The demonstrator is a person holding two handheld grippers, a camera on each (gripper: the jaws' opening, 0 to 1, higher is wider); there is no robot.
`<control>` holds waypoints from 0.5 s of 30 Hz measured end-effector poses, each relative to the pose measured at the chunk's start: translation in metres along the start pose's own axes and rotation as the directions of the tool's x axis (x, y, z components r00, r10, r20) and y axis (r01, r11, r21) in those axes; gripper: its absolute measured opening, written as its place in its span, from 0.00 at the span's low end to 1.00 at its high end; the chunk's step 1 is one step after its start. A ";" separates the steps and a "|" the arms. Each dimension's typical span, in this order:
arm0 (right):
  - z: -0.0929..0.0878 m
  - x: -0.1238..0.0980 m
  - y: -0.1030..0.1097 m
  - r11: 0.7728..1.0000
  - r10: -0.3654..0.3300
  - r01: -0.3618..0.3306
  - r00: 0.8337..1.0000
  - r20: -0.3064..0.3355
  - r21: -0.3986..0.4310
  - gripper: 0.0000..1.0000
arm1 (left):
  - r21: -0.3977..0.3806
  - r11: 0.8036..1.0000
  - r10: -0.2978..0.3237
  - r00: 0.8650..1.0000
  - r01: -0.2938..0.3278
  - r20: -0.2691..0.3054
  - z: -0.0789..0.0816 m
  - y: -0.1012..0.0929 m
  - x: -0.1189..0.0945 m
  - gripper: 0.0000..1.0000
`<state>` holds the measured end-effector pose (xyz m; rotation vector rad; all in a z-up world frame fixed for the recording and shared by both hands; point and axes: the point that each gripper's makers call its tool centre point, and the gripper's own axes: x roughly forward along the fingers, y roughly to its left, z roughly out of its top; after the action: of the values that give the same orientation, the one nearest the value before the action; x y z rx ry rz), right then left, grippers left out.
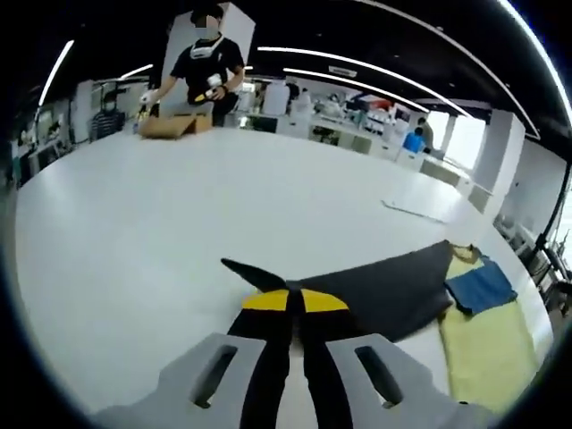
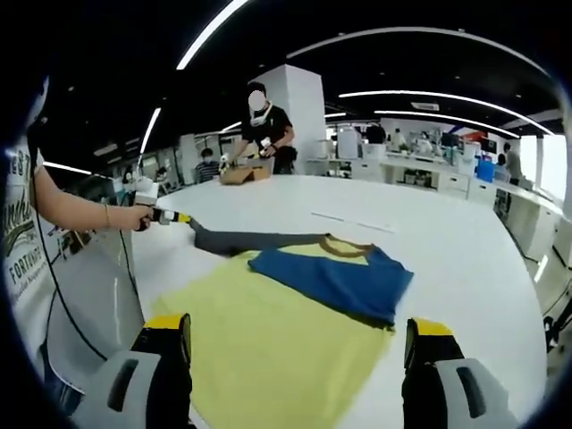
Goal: Fold the garment on the visible template until the final outline fits inside the template.
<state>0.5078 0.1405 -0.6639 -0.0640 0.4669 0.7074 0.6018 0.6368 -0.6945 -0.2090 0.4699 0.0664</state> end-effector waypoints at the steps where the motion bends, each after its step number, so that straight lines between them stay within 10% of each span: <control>1: 0.000 0.000 0.001 1.000 0.001 -0.001 1.000 0.001 -0.002 0.99 | 0.004 1.000 -0.009 1.000 0.009 0.008 0.004 -0.005 0.001 0.00; 15: 0.001 -0.002 0.002 1.000 0.000 0.000 1.000 0.007 0.008 0.99 | 0.109 0.969 -0.230 0.971 0.223 0.061 0.050 -0.107 0.022 0.00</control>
<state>0.5053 0.1414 -0.6618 -0.0546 0.4631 0.7052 0.6554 0.5432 -0.6413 -0.1586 0.3731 -0.1729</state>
